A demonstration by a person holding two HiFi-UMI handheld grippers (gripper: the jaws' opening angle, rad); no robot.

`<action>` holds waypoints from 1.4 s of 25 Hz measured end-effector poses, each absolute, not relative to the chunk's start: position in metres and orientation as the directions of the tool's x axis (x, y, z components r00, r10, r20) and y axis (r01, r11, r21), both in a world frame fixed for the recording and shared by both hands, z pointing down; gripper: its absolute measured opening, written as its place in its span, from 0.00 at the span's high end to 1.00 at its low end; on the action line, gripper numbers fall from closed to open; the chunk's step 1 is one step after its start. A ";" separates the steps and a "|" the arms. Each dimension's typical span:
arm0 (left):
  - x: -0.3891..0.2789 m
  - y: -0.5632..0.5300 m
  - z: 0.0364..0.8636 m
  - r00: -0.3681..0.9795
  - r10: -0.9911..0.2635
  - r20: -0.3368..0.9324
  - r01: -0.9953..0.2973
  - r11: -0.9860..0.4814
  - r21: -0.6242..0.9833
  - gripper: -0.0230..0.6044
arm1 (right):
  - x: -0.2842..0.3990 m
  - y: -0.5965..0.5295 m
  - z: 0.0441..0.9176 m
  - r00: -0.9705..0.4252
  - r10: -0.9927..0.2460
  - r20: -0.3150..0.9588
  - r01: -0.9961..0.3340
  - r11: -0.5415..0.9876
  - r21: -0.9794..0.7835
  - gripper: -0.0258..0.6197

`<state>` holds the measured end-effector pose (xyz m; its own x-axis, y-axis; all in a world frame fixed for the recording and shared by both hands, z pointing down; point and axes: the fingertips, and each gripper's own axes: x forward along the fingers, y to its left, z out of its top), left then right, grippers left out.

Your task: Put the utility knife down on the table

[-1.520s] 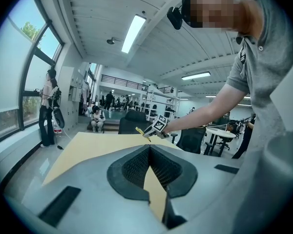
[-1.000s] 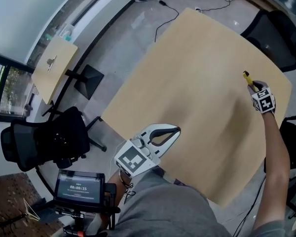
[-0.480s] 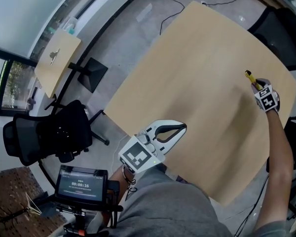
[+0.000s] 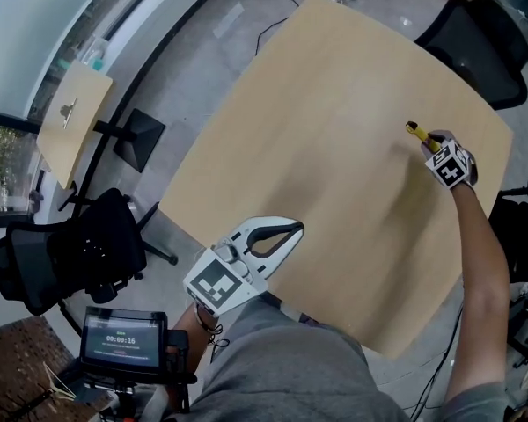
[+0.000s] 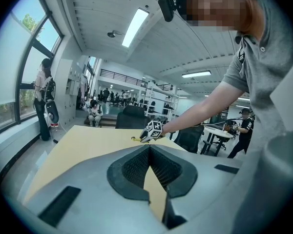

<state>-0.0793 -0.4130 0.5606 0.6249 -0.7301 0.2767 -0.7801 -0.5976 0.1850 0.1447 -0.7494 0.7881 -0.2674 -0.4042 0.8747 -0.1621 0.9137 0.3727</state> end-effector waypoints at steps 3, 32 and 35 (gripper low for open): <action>-0.077 -0.416 0.564 0.628 -0.726 0.280 -0.778 -0.598 0.193 0.96 | 0.147 -0.750 0.797 -0.252 -0.394 0.884 -0.114 0.919 0.377 0.78; -0.087 -0.413 0.567 0.621 -0.726 0.295 -0.783 -0.585 0.211 0.96 | 0.149 -0.720 0.841 -0.097 -0.341 0.935 0.211 0.911 0.354 0.78; -0.092 -0.407 0.561 0.620 -0.730 0.288 -0.784 -0.586 0.204 0.96 | 0.146 -0.718 0.830 -0.116 -0.344 0.932 0.139 0.923 0.358 0.78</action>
<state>-0.0916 -0.4074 0.5607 0.6201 -0.7297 0.2883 -0.7843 -0.5858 0.2041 0.1459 -0.7176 0.8305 -0.1158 -0.3441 0.9318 0.1387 0.9233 0.3582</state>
